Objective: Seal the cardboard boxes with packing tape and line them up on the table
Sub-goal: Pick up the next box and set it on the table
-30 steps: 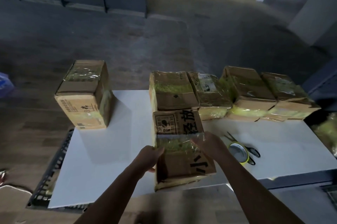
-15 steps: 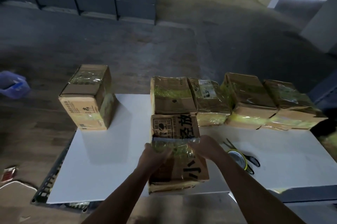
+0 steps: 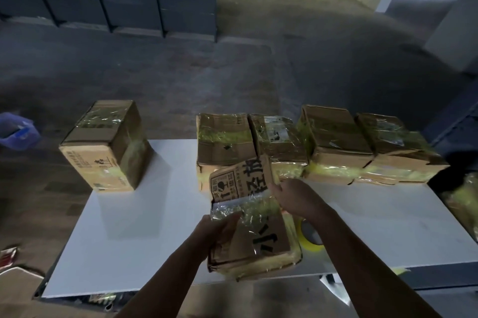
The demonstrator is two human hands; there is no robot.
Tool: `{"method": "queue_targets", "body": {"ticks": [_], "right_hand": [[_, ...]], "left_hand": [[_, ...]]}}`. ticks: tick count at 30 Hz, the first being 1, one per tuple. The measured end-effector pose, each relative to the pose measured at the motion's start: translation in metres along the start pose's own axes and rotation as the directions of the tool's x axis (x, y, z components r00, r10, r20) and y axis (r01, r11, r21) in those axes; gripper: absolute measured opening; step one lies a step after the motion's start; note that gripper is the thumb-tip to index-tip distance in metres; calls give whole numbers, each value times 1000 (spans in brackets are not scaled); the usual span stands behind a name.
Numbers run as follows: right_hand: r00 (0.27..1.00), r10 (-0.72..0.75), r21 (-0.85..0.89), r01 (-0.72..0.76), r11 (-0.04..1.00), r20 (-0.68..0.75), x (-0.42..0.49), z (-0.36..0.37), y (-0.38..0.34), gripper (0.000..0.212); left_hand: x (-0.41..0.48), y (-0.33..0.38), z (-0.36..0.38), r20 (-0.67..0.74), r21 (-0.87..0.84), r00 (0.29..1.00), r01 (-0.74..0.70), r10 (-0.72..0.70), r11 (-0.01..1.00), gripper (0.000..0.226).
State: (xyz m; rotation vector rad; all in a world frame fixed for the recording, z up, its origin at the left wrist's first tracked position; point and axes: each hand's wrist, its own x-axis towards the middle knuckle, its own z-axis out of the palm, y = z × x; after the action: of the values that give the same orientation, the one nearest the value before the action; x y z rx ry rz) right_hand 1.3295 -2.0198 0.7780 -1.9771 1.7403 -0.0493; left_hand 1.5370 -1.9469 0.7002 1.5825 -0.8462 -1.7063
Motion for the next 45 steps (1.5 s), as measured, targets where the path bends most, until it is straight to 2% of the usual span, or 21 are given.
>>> {"method": "queue_targets", "body": {"ticks": [1,2,3,4,6,8,10,13,15,18,20,23,25,27,29,31,33,39,42,45], "right_hand": [[1000,-7,14,7,1000,1,-1,-1,2,54],[1000,-22,46,22,999,2,-2,-2,3,54],[999,-36,108,34,994,9,-2,-3,4,52],[998,-58,197,51,979,27,-3,-5,4,46],[986,-129,304,91,948,108,-6,-2,-3,31],[973,-178,231,141,963,149,-7,9,-14,26],[977,-155,183,127,975,147,-6,20,-23,30],[987,-92,192,66,979,130,-5,25,-29,53],[994,-53,199,33,979,95,-2,28,-24,69],[998,-10,213,-2,977,58,0,33,-19,82],[999,20,170,-29,985,51,4,36,-17,91],[996,38,155,-51,987,86,6,39,-18,100],[994,76,161,-88,983,81,6,41,-14,111],[977,185,184,-203,962,107,4,43,-7,122],[951,229,203,-271,941,207,2,45,-3,119],[941,212,237,-276,931,263,-1,48,-4,107],[956,194,270,-250,930,219,-1,52,-7,94],[970,191,254,-224,941,149,1,52,-12,76],[971,220,187,-235,954,96,-1,46,-11,78],[974,223,125,-227,966,40,-5,43,-6,71]], "left_hand": [[1,3,2,-69,20,997,14,-13,1000,86],[0,8,3,-170,119,985,21,-1,993,99],[1,13,4,-286,292,955,10,78,956,101],[-2,19,6,-362,464,913,1,189,886,90],[-12,30,10,-329,698,843,-86,426,711,54],[-18,40,14,-241,769,840,-141,487,624,30],[-22,46,17,-230,805,860,-95,455,586,26],[-31,52,15,-214,803,905,-51,368,594,34],[-36,55,13,-163,779,928,-87,334,621,36],[-35,62,8,-72,730,972,-102,225,675,38],[-24,58,6,18,734,978,-154,207,662,45],[-22,56,7,-30,691,978,-129,206,711,50],[-21,53,3,-69,630,980,-104,189,769,42],[-24,50,-4,-112,529,981,-77,160,845,31],[-25,46,-13,-138,393,982,-64,128,917,25],[-22,41,-19,-140,313,985,-53,101,948,26],[-20,40,-22,-148,276,984,-57,101,959,26],[-21,33,-22,-137,156,989,-40,62,987,21],[-26,19,-14,-69,86,997,-40,46,995,37],[-24,4,-6,-23,4,999,-22,22,1000,54]]}}
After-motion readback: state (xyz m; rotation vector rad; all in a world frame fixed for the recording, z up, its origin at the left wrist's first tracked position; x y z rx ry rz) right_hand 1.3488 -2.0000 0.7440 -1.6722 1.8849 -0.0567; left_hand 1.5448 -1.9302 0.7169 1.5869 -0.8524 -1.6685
